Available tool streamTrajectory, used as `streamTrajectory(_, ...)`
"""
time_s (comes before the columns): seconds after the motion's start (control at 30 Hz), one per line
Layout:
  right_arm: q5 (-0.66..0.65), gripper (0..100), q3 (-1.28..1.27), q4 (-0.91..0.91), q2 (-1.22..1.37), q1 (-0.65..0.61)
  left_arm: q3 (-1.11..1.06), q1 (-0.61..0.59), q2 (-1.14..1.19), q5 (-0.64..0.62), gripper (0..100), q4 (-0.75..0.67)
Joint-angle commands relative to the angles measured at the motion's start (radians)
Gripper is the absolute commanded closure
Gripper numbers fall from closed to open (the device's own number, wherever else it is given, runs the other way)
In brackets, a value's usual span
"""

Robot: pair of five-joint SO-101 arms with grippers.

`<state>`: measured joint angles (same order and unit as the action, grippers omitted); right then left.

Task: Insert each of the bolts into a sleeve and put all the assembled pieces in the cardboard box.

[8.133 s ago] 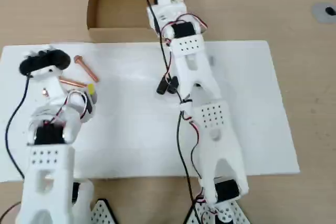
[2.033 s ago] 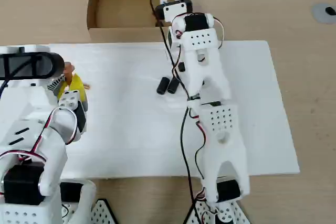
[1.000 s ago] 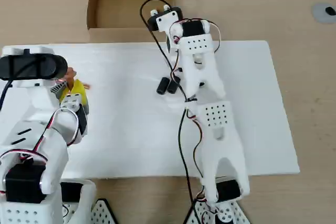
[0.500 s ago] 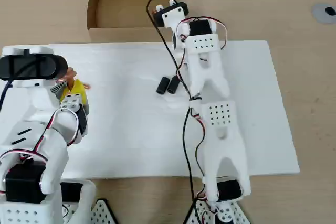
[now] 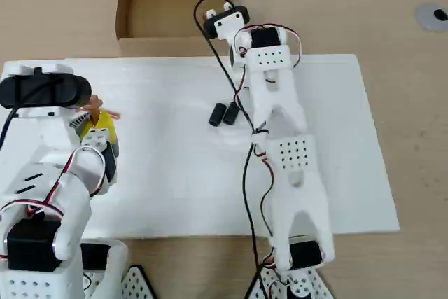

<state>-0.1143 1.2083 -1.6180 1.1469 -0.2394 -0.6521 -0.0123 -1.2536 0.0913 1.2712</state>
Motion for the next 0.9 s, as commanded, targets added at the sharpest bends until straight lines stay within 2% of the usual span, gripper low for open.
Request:
streamTrajectory(0.0, -0.003, 83.1, -0.03, -0.002, 0.007, 0.012, 0.005, -0.014, -0.013, -0.002, 99, 0.002)
streamTrajectory(0.13, -0.002, 98.8, -0.024, -0.031, 0.007, 0.01, 0.008, -0.014, -0.013, -0.002, 99, 0.002)
streamTrajectory(0.5, -0.002, 98.7, 0.005, -0.107, -0.001, 0.012, 0.012, -0.014, -0.013, -0.002, 99, -0.002)
streamTrajectory(0.8, 0.0, 98.7, 0.444, -0.167, -0.001, 0.005, 0.014, -0.014, -0.013, -0.002, 99, 0.003)
streamTrajectory(0.87, 0.0, 98.7, 0.46, -0.17, -0.004, -0.002, 0.014, -0.014, -0.013, -0.002, 99, 0.003)
